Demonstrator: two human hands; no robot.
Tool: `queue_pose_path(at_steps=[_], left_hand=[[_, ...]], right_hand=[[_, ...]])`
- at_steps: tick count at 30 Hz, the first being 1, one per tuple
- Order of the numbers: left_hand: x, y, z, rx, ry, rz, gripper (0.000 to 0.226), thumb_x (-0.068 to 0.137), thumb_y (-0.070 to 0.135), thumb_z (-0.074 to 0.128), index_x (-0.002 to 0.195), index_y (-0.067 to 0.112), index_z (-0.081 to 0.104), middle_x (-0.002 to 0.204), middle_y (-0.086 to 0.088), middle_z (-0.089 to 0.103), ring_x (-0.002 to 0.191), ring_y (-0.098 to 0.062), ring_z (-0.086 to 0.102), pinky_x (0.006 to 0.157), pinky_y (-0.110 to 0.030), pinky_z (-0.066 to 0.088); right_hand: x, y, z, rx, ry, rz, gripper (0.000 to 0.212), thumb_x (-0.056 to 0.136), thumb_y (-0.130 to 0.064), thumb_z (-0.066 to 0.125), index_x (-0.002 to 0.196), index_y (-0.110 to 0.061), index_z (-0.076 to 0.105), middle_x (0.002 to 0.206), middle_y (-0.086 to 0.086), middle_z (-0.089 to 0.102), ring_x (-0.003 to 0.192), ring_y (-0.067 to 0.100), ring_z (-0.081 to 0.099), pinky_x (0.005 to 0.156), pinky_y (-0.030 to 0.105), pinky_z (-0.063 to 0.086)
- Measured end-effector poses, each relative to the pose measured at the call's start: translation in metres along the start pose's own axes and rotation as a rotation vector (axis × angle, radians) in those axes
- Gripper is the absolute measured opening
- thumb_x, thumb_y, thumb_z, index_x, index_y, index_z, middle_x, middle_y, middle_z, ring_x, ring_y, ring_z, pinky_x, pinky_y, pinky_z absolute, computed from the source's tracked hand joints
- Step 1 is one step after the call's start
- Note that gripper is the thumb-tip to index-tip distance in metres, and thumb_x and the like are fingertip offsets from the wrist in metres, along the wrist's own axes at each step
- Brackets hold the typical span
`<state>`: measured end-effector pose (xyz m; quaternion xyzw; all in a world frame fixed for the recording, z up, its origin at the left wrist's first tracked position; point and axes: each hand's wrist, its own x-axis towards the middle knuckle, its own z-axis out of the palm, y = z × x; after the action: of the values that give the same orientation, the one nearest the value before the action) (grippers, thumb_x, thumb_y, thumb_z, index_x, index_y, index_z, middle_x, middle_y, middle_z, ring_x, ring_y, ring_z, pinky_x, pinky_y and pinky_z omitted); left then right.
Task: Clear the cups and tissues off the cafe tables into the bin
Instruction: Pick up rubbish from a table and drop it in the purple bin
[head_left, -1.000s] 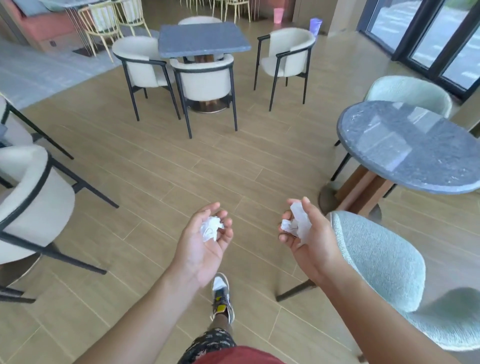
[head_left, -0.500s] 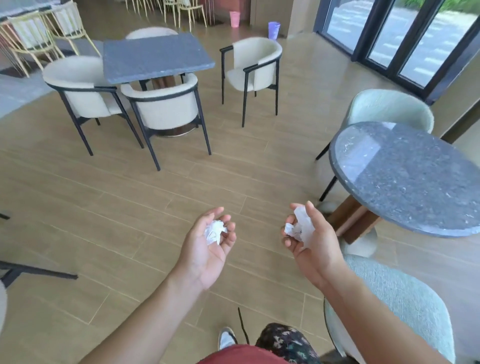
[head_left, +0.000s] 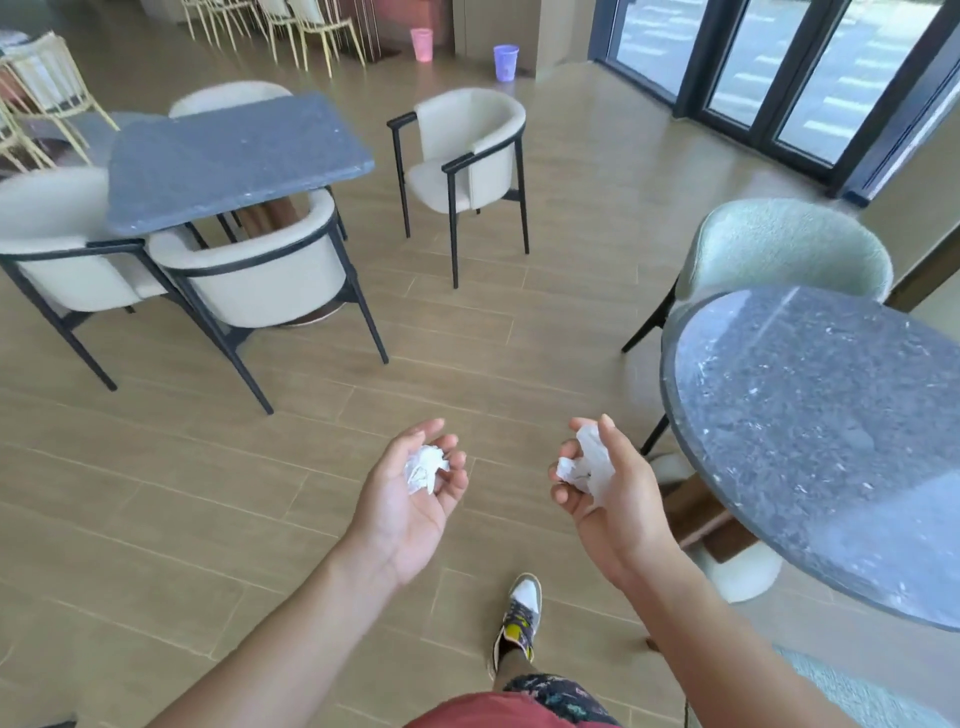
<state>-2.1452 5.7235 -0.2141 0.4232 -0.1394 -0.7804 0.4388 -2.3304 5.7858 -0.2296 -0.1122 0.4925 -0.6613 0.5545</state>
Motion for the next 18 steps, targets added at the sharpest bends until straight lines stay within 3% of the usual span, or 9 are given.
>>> queue_pose_path(at_steps=[8, 18], left_hand=[[0.145, 0.047, 0.13, 0.002, -0.028, -0.016, 0.018, 0.1, 0.017, 0.053, 0.112, 0.011, 0.066, 0.087, -0.005, 0.067, 0.073, -0.017, 0.062, 0.065, -0.026, 0.057], [0.301, 0.076, 0.237, 0.01, -0.092, -0.096, 0.016, 0.1, 0.016, 0.053, 0.105, 0.011, 0.068, 0.086, -0.006, 0.067, 0.074, -0.018, 0.061, 0.063, -0.025, 0.058]], right_hand=[[0.169, -0.116, 0.021, -0.005, 0.004, -0.028, 0.031, 0.105, -0.037, 0.054, 0.114, -0.009, 0.064, 0.079, 0.005, 0.057, 0.064, 0.02, 0.054, 0.057, 0.033, 0.041], [0.324, -0.192, 0.015, 0.046, 0.112, -0.075, 0.031, 0.105, -0.036, 0.053, 0.116, -0.009, 0.063, 0.08, 0.005, 0.056, 0.063, 0.02, 0.054, 0.057, 0.033, 0.04]])
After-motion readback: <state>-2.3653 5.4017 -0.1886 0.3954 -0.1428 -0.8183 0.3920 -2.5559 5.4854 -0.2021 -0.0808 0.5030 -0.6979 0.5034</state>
